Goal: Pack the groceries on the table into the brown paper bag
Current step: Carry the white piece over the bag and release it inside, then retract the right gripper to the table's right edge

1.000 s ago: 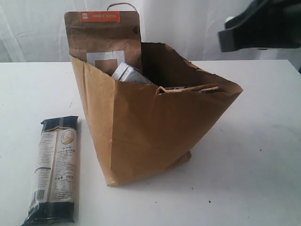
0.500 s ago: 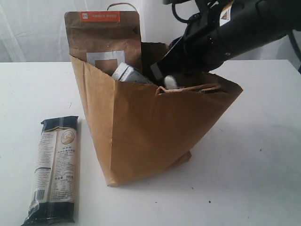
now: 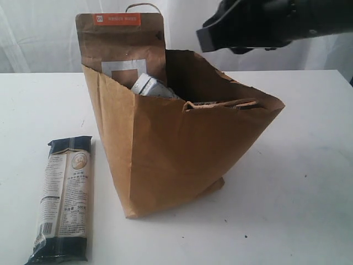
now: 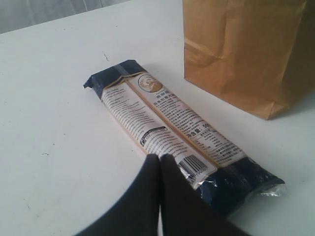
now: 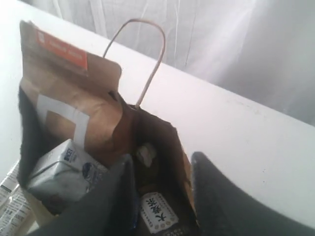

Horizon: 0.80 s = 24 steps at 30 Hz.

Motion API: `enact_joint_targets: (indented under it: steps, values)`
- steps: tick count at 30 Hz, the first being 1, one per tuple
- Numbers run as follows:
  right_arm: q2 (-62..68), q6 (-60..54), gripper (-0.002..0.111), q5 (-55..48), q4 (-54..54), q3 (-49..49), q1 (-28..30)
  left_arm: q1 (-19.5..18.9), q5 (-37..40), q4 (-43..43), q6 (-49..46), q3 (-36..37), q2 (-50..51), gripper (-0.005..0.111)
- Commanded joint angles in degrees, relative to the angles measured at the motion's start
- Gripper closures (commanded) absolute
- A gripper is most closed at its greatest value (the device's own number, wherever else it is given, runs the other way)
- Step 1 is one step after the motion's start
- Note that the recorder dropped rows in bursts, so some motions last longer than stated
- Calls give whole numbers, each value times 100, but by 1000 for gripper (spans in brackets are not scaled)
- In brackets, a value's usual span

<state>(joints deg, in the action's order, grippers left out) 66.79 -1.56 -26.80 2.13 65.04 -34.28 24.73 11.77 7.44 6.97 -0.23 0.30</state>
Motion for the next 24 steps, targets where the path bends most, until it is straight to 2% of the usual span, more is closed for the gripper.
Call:
enact_joint_targets:
  steps: [1, 7, 16, 20, 24]
  values:
    - [-953, 310, 85, 715, 102, -925, -18, -13, -13, 11, 54, 23, -30, 107]
    - [-2192, 336, 108, 1364, 102, -2153, -18, -13, -13, 11, 54, 23, -30, 107]
    - [-3099, 336, 108, 176, 102, -2773, -18, -13, -13, 11, 54, 23, -30, 107]
    - [-3101, 336, 108, 308, 66, -3009, -18, -13, -13, 11, 54, 23, -30, 107]
    - [-3203, 336, 108, 1341, 66, -3634, -18, -13, -13, 11, 54, 23, -30, 107]
